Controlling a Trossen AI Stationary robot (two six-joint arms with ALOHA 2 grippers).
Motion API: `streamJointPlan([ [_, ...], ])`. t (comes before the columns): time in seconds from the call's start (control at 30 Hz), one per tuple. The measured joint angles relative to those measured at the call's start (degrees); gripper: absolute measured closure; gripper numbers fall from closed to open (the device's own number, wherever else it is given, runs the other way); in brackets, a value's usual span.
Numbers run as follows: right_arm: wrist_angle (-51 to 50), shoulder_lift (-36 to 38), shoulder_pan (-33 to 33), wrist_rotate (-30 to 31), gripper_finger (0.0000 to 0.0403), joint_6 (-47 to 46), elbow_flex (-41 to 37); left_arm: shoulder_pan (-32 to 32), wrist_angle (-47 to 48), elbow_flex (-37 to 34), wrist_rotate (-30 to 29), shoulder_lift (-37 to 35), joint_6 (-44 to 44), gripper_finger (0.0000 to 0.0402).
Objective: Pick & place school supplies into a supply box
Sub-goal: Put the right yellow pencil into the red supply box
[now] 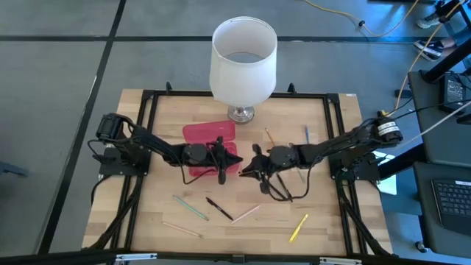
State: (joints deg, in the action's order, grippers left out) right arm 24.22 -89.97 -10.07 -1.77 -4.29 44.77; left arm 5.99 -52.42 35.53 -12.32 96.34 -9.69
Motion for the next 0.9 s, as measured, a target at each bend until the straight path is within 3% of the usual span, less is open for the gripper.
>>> streamJointPlan([
  [0.47, 0.0, -6.5, 0.0, -1.3, 0.0370, -3.1, 0.0, -0.2, -0.1, 0.0, 0.0, -2.9, 2.6, 0.0390],
  [0.9, 0.0, -6.8, 0.0, -1.3, 0.0370, -2.4, 0.0, -0.1, 1.7, 0.0, 0.0, -2.9, 2.6, 0.0373],
])
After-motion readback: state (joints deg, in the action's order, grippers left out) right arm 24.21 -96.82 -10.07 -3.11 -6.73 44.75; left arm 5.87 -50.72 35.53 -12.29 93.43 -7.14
